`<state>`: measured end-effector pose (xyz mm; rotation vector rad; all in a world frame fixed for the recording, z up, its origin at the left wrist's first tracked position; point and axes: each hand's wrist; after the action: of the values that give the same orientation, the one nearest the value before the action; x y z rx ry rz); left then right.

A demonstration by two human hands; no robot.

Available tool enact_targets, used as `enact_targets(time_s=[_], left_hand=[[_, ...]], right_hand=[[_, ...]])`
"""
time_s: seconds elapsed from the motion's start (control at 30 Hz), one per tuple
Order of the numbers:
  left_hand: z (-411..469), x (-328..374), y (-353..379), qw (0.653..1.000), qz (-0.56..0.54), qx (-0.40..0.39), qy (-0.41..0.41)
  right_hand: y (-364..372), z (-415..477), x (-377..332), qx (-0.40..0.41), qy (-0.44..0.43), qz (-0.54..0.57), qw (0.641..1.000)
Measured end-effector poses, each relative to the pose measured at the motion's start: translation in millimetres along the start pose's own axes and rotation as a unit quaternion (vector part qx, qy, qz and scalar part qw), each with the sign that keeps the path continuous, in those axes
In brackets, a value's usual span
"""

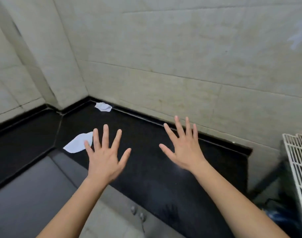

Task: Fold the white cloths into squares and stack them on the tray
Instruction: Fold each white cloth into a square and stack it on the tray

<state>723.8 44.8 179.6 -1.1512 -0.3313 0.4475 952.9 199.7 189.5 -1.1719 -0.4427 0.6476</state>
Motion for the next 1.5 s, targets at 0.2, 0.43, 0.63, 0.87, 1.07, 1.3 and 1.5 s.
enact_targets(time_s=[0.2,0.43,0.63,0.87,1.07,1.3,1.5], left_hand=[[-13.1,-145.0,-10.7,0.999,0.003,0.01,-0.044],[-10.8,-229.6,13.0,0.996,0.013,-0.009,-0.082],[30.0,-283.7,58.5,0.994,0.024,-0.068,-0.086],[123.8,-353.8,142.0,0.975,0.084,-0.193,-0.064],[190.6,-400.3,197.2,0.954,0.028,-0.271,-0.123],[210.0,-430.4,262.5,0.92,-0.031,-0.336,-0.202],[216.6,-455.9,317.6,0.917,-0.019,-0.355,-0.181]], right_hand=[[11.2,44.7,-141.9,-0.009,-0.08,-0.013,0.997],[44.3,91.9,-217.6,-0.027,-0.117,-0.008,0.993],[107.1,159.4,-261.2,-0.047,-0.125,0.021,0.991],[224.1,265.4,-317.9,-0.125,-0.097,0.078,0.984],[289.8,326.4,-354.2,-0.22,-0.108,0.108,0.963],[342.1,382.9,-398.0,-0.298,-0.138,0.122,0.937],[383.3,415.4,-447.4,-0.292,-0.177,0.119,0.932]])
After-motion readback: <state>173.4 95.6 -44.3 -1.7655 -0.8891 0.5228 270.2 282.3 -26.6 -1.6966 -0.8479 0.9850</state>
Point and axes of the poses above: each hand's wrist, its own z-axis towards the middle knuckle, its own y-axis out of the palm, x = y × z, and after that the axes turned 5 degrees about x, right-handed
